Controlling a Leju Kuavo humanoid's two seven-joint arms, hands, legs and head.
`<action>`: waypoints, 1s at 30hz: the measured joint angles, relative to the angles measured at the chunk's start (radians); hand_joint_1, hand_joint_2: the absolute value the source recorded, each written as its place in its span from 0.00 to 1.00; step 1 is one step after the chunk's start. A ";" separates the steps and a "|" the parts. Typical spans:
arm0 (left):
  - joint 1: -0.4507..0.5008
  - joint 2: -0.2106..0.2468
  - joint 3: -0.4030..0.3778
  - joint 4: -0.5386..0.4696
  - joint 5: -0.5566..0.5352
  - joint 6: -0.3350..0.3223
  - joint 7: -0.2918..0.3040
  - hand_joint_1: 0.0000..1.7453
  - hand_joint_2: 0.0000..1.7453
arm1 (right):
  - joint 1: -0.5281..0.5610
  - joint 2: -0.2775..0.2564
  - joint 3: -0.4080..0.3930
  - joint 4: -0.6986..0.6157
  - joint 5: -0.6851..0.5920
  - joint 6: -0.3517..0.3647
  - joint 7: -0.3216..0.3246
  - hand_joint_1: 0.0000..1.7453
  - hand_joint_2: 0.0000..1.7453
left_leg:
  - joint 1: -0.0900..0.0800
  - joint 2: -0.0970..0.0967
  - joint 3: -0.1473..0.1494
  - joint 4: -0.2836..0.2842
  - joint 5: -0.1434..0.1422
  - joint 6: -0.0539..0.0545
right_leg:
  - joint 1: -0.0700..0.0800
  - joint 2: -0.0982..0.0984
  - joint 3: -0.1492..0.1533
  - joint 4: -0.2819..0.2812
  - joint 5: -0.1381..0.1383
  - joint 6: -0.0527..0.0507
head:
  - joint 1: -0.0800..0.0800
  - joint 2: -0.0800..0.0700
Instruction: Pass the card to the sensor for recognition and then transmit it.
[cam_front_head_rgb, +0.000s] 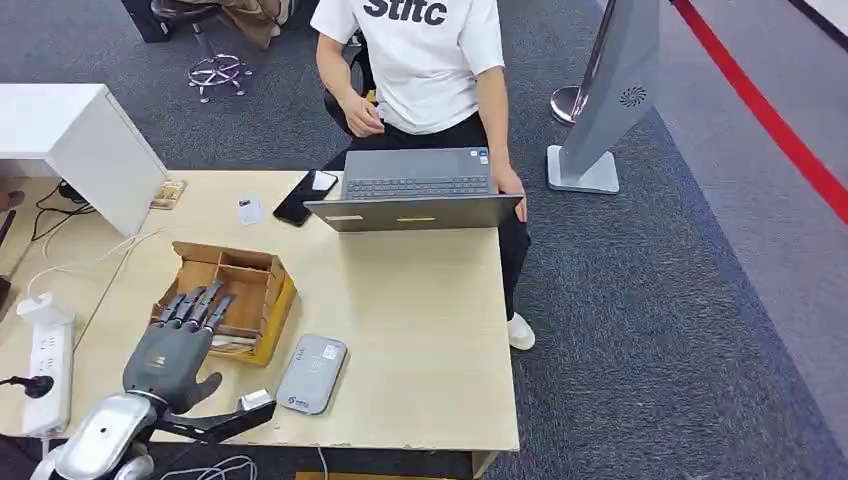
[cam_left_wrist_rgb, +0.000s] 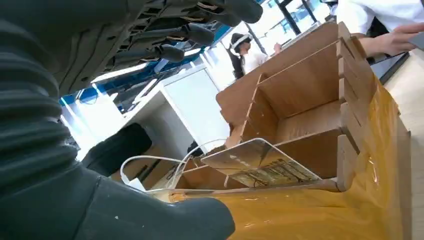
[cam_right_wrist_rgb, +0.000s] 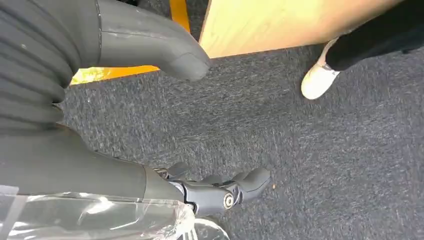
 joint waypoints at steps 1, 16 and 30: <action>0.000 -0.002 0.001 0.003 0.000 -0.001 0.000 0.00 1.00 | 0.000 0.000 0.001 0.000 0.000 0.000 0.000 0.00 1.00 | 0.000 0.000 0.000 0.000 0.000 0.000 | 0.000 0.000 0.000 0.000 0.000 0.000 | 0.000 0.000; 0.002 -0.023 0.023 0.018 -0.017 -0.041 -0.001 0.00 1.00 | -0.007 0.000 0.003 0.002 0.019 0.014 0.003 0.00 1.00 | 0.000 0.000 0.000 0.000 0.000 0.000 | 0.000 0.000 0.000 0.000 0.000 0.000 | 0.000 0.000; -0.003 -0.038 0.050 0.029 -0.035 -0.078 0.039 0.00 1.00 | -0.021 0.000 0.003 0.006 0.032 0.027 0.008 0.00 1.00 | 0.000 0.000 0.000 0.000 0.000 0.000 | 0.000 0.000 0.000 0.000 0.000 0.000 | 0.000 0.000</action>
